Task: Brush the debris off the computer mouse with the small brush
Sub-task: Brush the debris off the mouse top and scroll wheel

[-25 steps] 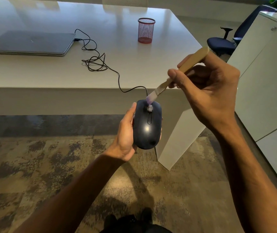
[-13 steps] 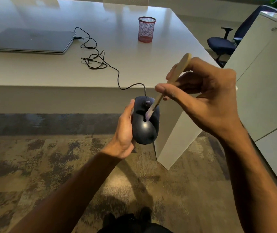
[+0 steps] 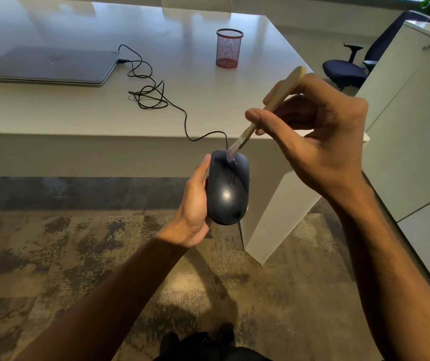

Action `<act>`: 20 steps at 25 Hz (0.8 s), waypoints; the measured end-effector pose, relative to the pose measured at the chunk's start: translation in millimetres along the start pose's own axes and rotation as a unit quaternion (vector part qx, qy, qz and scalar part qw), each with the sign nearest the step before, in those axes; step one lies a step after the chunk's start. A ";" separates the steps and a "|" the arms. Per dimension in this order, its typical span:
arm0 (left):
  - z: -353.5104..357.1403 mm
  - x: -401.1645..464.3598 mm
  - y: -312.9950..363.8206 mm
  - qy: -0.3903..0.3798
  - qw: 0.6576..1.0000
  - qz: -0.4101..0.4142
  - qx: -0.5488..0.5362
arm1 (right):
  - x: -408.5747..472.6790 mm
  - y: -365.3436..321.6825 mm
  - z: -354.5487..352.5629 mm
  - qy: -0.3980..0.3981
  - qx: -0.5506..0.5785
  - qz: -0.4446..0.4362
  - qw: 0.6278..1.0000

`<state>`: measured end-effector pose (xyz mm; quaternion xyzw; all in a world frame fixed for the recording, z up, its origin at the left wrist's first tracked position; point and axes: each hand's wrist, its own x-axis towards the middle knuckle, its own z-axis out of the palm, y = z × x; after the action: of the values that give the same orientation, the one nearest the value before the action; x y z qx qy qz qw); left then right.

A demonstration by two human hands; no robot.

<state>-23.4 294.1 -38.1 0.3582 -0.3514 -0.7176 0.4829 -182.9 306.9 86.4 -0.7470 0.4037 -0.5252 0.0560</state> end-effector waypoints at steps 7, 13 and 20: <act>2.2 -0.2 -1.6 -0.012 1.000 -0.006 0.008 | 0.0 4.1 0.8 -0.042 -0.041 -0.004 0.998; 4.3 -1.4 1.9 -0.021 1.000 0.000 0.001 | 2.7 6.4 -3.4 -0.007 0.012 0.021 1.000; 4.8 -3.6 0.6 -0.039 0.999 -0.014 0.004 | 5.1 11.9 -0.8 0.007 0.004 0.047 0.999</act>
<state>-26.2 298.1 -34.6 0.3366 -0.3676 -0.7363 0.4576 -189.4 295.8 84.4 -0.7236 0.4366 -0.5285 0.0805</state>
